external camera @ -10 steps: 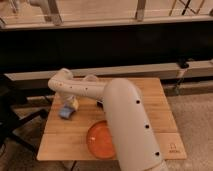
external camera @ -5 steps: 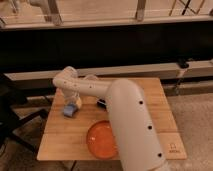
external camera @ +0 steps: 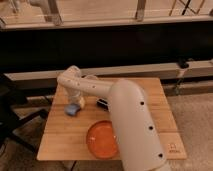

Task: Wipe the white sponge on the table

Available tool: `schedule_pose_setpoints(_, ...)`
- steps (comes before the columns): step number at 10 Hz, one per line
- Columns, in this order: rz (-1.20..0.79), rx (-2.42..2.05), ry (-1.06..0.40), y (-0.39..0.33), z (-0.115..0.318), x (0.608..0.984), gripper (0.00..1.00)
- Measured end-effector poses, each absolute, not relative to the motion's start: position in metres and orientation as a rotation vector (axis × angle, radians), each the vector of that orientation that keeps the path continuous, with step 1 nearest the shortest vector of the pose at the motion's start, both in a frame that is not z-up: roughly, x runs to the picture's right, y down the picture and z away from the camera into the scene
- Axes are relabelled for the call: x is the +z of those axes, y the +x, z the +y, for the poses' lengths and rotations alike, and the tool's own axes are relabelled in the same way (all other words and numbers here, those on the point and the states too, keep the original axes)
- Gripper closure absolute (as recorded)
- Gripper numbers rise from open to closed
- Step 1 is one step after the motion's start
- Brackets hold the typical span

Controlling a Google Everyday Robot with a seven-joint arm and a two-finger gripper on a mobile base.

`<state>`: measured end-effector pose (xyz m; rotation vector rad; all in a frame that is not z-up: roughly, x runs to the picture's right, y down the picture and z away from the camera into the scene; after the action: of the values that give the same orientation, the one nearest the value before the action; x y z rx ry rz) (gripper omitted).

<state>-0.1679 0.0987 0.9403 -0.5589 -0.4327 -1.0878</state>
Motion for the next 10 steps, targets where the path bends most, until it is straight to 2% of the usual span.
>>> schedule_pose_setpoints(10, -0.474, -0.994, -0.562, -0.130, 0.103, 0.943, 1.00)
